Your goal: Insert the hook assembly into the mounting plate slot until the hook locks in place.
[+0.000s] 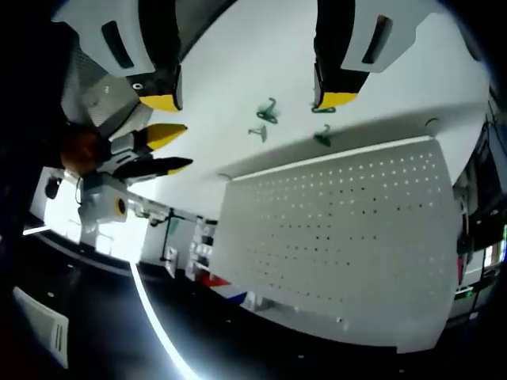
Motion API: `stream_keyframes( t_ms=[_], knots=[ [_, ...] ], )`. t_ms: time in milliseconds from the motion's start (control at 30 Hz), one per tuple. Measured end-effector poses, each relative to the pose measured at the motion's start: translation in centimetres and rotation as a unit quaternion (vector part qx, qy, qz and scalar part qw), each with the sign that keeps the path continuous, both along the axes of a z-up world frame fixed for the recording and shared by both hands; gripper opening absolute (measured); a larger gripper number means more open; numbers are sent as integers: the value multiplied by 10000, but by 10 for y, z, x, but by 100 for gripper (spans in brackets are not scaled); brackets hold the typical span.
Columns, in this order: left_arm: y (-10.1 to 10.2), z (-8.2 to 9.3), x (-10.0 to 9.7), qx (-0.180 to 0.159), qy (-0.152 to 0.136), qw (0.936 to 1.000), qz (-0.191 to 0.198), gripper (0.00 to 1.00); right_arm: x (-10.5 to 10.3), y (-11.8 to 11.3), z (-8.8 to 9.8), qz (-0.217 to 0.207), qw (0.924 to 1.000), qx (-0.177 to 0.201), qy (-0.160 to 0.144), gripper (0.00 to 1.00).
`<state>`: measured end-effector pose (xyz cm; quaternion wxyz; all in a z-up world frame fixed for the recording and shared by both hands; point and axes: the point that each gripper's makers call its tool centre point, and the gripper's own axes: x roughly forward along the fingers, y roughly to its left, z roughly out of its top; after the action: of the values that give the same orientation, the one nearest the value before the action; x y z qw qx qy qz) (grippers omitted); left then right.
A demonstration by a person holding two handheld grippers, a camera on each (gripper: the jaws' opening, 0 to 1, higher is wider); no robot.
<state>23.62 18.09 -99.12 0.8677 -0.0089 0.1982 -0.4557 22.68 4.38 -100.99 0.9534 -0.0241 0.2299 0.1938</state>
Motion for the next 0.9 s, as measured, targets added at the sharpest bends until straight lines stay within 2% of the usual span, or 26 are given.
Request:
stream_keyframes(
  t_ms=[900],
  knots=[
    [1, -5, 0, 160, 13, 9999, -14, 67, 0, 1, -1, 32, 10000, 16, 34, 61]
  ],
)
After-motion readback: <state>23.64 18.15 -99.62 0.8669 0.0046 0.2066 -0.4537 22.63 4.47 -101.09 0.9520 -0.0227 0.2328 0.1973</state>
